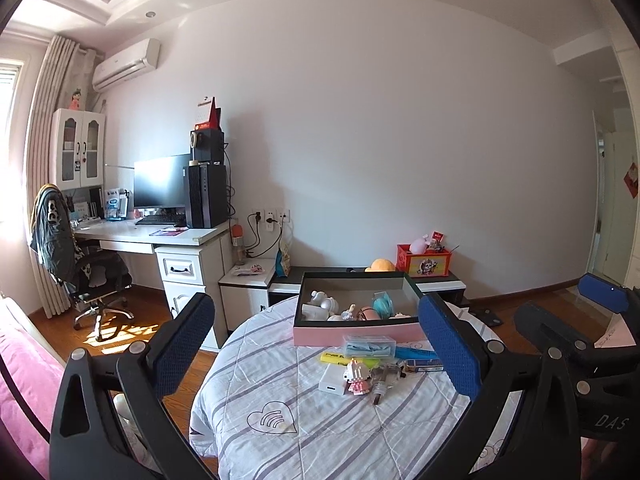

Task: Organize rigid objects
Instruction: 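Withdraw both grippers from the box back toward the remaining items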

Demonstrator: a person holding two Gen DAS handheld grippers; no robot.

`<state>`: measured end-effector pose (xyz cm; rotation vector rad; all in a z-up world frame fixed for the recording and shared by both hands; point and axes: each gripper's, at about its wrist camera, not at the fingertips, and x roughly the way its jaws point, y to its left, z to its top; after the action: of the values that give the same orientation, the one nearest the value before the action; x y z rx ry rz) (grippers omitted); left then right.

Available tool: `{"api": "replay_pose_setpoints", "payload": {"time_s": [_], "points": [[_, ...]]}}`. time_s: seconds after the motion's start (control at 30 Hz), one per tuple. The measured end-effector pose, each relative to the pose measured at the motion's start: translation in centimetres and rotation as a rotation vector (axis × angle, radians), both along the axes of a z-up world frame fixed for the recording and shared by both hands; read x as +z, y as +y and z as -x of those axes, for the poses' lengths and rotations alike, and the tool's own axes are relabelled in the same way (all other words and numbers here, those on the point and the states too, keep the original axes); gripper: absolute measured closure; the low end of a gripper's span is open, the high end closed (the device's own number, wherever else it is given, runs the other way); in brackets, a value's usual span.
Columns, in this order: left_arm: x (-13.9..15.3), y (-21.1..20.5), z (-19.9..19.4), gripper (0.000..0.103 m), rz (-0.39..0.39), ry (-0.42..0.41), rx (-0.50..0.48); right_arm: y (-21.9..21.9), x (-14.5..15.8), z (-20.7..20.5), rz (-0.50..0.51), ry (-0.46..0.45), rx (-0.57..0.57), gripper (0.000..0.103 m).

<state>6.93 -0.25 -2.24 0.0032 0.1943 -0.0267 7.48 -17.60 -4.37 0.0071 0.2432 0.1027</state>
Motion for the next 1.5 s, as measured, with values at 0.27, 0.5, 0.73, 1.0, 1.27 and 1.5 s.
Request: {"api": "replay_pose_setpoints", "payload": {"time_s": [0.27, 0.5, 0.73, 1.0, 1.27, 1.5], "points": [[-0.3, -0.4, -0.3, 0.000, -0.017, 0.009, 0.003, -0.2, -0.3, 0.0, -0.006, 0.006, 0.001, 0.000], [-1.5, -0.9, -1.9, 0.000, -0.028, 0.051, -0.004, -0.4, -1.2, -1.2, -0.015, 0.045, -0.003, 0.000], [-4.0, -1.1, -5.3, 0.000, -0.015, 0.153, -0.045, -0.9, -3.1, -3.7, -0.019, 0.111, -0.003, 0.000], [-10.5, -1.2, -10.8, 0.000, -0.005, 0.382, -0.090, -1.2, -8.6, -8.7, -0.015, 0.279, 0.011, 0.000], [-15.2, -1.8, -15.3, 0.000, -0.016, 0.516, -0.094, -1.8, -13.9, -13.5, -0.039, 0.429, 0.027, 0.000], [-16.8, -2.5, -18.7, 0.000, -0.025, 0.548, -0.067, -2.9, -16.2, -16.0, -0.058, 0.482, 0.024, 0.000]]}}
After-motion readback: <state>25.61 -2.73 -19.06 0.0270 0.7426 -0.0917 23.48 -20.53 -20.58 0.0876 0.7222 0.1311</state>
